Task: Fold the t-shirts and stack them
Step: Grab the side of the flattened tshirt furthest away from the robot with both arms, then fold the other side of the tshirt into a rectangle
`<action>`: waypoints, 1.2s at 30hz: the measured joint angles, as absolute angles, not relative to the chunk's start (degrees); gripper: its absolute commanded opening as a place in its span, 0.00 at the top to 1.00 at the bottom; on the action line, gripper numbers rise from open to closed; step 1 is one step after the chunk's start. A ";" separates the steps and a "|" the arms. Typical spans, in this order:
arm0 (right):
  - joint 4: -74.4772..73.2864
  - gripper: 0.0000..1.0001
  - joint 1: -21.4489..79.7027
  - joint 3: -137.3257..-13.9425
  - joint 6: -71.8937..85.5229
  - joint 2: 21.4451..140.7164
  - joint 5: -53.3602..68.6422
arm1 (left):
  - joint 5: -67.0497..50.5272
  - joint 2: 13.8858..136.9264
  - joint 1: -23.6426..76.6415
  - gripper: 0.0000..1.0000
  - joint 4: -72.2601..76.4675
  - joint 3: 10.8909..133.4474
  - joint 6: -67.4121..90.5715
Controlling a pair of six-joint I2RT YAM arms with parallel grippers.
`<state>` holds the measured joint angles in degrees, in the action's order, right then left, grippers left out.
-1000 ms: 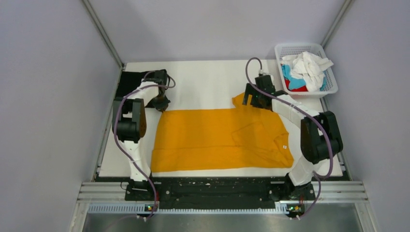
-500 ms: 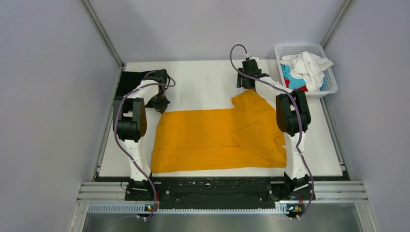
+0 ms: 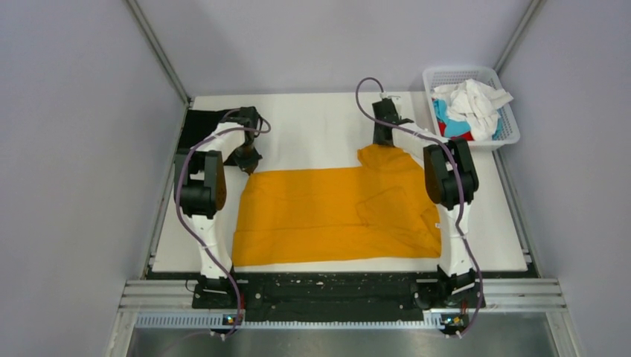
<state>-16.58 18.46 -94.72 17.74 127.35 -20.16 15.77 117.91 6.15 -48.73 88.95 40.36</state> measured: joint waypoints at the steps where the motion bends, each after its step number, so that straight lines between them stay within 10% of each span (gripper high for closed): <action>1: -16.56 0.67 18.46 -93.58 18.06 126.52 -20.60 | 15.81 117.89 6.22 1.00 -48.71 88.92 40.36; 5: -15.62 1.00 18.46 -88.71 19.59 123.55 -21.63 | 15.94 117.60 6.48 1.00 -48.69 88.73 40.36; 36: -20.95 1.00 26.35 -50.59 23.31 73.87 -21.43 | 16.99 91.05 11.38 1.00 -42.09 62.72 40.82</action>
<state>-20.95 26.35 -50.59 23.31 73.87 -21.43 16.99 91.05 11.38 -42.09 62.72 40.82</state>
